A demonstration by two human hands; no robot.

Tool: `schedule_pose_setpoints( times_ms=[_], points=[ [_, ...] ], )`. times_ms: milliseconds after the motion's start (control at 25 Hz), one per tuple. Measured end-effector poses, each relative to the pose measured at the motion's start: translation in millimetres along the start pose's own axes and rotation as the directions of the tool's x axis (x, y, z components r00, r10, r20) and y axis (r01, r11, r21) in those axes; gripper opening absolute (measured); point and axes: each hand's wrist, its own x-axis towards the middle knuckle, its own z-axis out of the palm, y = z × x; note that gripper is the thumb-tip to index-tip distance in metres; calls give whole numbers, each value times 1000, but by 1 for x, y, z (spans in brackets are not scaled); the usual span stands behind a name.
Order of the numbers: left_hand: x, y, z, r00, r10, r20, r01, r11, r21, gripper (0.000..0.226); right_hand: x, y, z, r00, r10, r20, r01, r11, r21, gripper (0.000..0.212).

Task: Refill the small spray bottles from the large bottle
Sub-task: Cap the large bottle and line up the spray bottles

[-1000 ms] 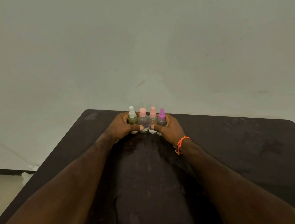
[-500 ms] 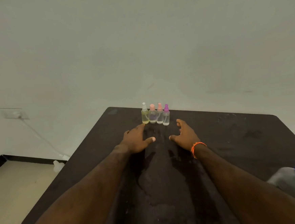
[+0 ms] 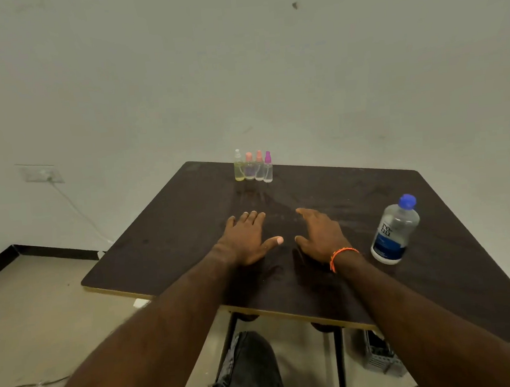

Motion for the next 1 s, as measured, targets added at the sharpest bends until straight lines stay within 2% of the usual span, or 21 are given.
schedule_pose_setpoints(
  times_ms=[120,280,400,520,680,760,880,960,1000],
  points=[
    [-16,22,10,999,31,24,-31,999,-7,98,-30,5,0,1000,-6,16,6,1000,13,75],
    [-18,49,9,984,136,-111,-149,982,-116,79,-59,17,-7,1000,-17,-6,17,998,62,68],
    [-8,76,5,962,209,-174,-242,950,-198,68,-90,36,-25,988,18,-152,-1,994,111,51],
    [9,107,4,955,274,-116,-292,936,-195,83,-123,60,-47,919,15,-394,1,999,38,29],
    [27,152,7,932,356,-62,-361,906,-220,107,-150,93,-68,873,129,-471,-140,990,11,21],
    [33,173,12,918,393,-49,-393,889,-234,113,-154,107,-71,853,248,-460,-234,968,89,28],
    [39,195,17,913,405,-56,-401,859,-319,114,-148,123,-69,836,419,-356,-358,906,226,66],
    [41,204,19,904,414,-109,-423,827,-371,108,-142,126,-70,852,462,-247,-385,872,302,85],
    [41,206,19,899,418,-134,-436,811,-390,104,-139,125,-70,869,450,-208,-371,869,327,89]
  ],
)
